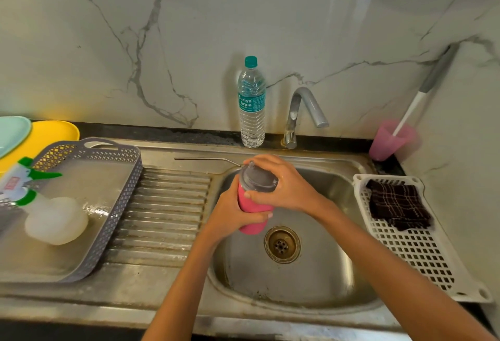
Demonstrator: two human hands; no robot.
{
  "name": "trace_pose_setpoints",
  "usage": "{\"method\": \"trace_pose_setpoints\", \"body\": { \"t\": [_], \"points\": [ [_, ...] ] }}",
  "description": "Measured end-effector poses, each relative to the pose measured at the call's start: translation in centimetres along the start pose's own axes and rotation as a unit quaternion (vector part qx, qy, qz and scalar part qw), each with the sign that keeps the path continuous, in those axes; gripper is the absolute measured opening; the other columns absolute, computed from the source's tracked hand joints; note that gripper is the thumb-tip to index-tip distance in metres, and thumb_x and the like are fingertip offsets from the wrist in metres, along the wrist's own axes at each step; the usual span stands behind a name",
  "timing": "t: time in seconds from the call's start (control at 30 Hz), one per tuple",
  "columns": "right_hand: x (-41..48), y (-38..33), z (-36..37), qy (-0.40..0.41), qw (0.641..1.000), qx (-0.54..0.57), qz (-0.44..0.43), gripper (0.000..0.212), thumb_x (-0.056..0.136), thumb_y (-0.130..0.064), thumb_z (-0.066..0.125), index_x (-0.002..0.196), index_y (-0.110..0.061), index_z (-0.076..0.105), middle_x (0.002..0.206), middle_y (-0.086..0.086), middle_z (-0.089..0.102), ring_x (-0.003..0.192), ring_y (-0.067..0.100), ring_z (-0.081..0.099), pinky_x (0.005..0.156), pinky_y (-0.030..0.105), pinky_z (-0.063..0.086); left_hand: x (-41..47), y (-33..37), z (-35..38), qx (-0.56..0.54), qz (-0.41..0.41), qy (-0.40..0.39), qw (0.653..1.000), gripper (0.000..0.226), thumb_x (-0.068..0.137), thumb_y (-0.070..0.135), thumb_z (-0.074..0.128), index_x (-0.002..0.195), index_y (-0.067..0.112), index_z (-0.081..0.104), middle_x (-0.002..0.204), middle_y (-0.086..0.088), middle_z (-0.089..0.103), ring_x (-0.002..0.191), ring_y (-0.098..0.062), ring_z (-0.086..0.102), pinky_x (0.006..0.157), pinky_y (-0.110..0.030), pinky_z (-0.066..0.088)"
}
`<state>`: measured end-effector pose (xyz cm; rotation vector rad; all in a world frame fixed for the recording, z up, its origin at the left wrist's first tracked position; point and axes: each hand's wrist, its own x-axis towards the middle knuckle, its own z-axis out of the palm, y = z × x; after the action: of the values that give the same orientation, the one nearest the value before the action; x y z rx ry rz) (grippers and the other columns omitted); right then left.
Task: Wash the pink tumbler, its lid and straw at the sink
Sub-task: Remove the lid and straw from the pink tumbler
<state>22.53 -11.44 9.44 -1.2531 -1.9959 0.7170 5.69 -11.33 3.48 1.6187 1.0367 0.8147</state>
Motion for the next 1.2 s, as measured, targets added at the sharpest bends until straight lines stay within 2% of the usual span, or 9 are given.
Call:
{"method": "trace_pose_setpoints", "body": {
  "t": [0.13,0.27,0.53,0.6,0.73,0.9,1.03,1.1,1.2],
  "points": [
    [0.7,-0.2,0.1,-0.034,0.999,0.001,-0.008,0.059,0.074,-0.035,0.082,0.127,-0.023,0.058,0.123,-0.009,0.054,0.118,0.007,0.049,0.097,0.027,0.046,-0.1,-0.3,-0.9,-0.024,-0.011,-0.012,1.0,0.097,0.062,0.015,0.091,0.143,0.027,0.039,0.125,0.01,0.063,0.116,-0.011,0.061,0.087,-0.022,0.052],
    [1.1,-0.3,0.0,-0.052,0.999,0.008,-0.013,0.06,0.074,-0.034,0.082,0.128,-0.023,0.057,0.124,-0.012,0.052,0.119,0.003,0.047,0.096,0.02,0.045,0.0,-0.2,-1.4,-0.031,-0.021,-0.034,0.999,0.094,0.065,0.01,0.09,0.142,0.025,0.04,0.125,0.009,0.064,0.115,-0.012,0.061,0.087,-0.024,0.052],
    [1.1,-0.6,-0.9,-0.1,0.994,0.009,-0.033,0.059,0.075,-0.033,0.08,0.129,-0.025,0.057,0.124,-0.011,0.053,0.118,0.007,0.048,0.095,0.024,0.045,-0.2,0.2,-1.7,-0.057,-0.06,-0.099,0.992,0.082,0.069,-0.002,0.084,0.137,0.022,0.045,0.115,0.012,0.068,0.11,-0.011,0.064,0.083,-0.024,0.052],
    [1.0,-0.6,-1.1,-0.109,0.993,0.013,-0.039,0.058,0.075,-0.031,0.081,0.129,-0.026,0.057,0.124,-0.011,0.053,0.119,0.01,0.049,0.096,0.029,0.046,-0.3,0.3,-1.7,-0.063,-0.068,-0.115,0.989,0.08,0.069,-0.005,0.082,0.135,0.023,0.046,0.113,0.014,0.069,0.109,-0.01,0.064,0.083,-0.023,0.052],
    [1.0,-0.8,-1.5,-0.126,0.99,0.052,-0.038,0.059,0.075,-0.021,0.083,0.128,-0.024,0.058,0.124,-0.009,0.053,0.12,0.014,0.05,0.095,0.034,0.049,-0.2,0.5,-1.8,-0.073,-0.079,-0.132,0.985,0.083,0.069,-0.004,0.081,0.138,0.021,0.043,0.113,0.012,0.069,0.109,-0.009,0.064,0.083,-0.021,0.052],
    [1.1,-0.8,-2.1,-0.154,0.984,0.085,-0.022,0.059,0.075,-0.014,0.082,0.129,-0.022,0.058,0.123,-0.01,0.051,0.12,0.014,0.05,0.095,0.031,0.049,0.0,0.6,-1.8,-0.077,-0.074,-0.136,0.985,0.087,0.069,-0.003,0.083,0.141,0.021,0.041,0.12,0.006,0.066,0.112,-0.011,0.063,0.084,-0.023,0.052],
    [1.1,-0.5,-2.0,-0.164,0.986,0.012,-0.004,0.065,0.078,-0.03,0.08,0.136,-0.035,0.049,0.13,-0.013,0.044,0.125,0.005,0.04,0.099,0.027,0.045,0.2,0.3,-1.3,-0.061,-0.047,-0.073,0.994,0.087,0.067,0.005,0.088,0.138,0.028,0.042,0.12,0.01,0.065,0.112,-0.012,0.062,0.084,-0.023,0.052],
    [0.9,-0.5,-1.2,-0.117,0.992,-0.047,0.016,0.075,0.075,-0.05,0.076,0.14,-0.036,0.042,0.134,-0.015,0.039,0.126,0.0,0.032,0.104,0.028,0.039,0.1,0.0,-1.0,-0.025,-0.018,-0.013,0.999,0.087,0.063,0.015,0.092,0.132,0.04,0.043,0.118,0.02,0.063,0.112,-0.005,0.06,0.085,-0.019,0.051],
    [0.5,-0.8,0.2,-0.022,0.988,-0.139,0.062,0.087,0.072,-0.072,0.063,0.144,-0.031,0.036,0.132,-0.01,0.04,0.124,0.005,0.03,0.108,0.036,0.034,0.1,0.3,-0.6,0.018,0.013,0.062,0.998,0.082,0.058,0.032,0.091,0.121,0.052,0.042,0.114,0.023,0.062,0.107,0.001,0.06,0.084,-0.017,0.051]
  ]
}}
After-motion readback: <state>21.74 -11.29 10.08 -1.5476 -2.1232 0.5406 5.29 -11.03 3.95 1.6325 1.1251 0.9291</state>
